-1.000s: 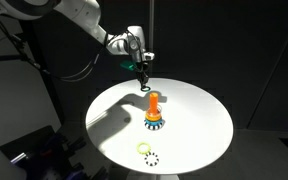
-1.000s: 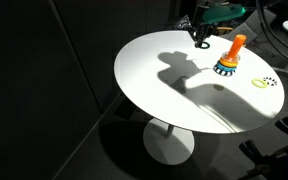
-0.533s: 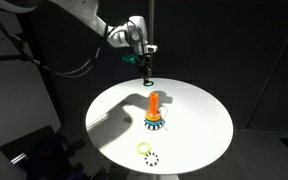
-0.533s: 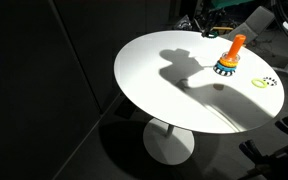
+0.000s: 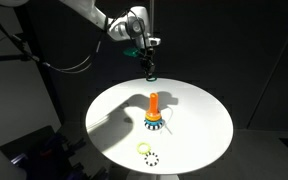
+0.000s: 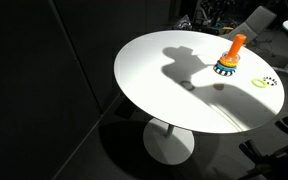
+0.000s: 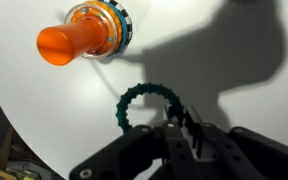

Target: Put the circular object on the orange object

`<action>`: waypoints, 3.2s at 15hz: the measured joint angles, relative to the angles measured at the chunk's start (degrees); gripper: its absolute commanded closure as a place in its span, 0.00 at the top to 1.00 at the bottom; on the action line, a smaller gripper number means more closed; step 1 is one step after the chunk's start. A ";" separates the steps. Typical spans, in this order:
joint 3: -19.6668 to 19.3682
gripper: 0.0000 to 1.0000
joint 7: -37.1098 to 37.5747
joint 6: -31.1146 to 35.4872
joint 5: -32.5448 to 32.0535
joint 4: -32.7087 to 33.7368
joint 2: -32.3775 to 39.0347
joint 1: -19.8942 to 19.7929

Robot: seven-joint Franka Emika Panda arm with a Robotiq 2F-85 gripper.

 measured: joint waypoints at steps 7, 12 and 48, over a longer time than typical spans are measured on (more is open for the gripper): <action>0.38 0.06 -0.93 -0.04 0.27 -3.16 -2.01 -2.79; 0.62 0.06 -2.33 -0.04 1.27 -5.45 -2.41 -5.10; 0.67 0.06 -3.54 0.04 2.87 -11.91 -5.55 -8.70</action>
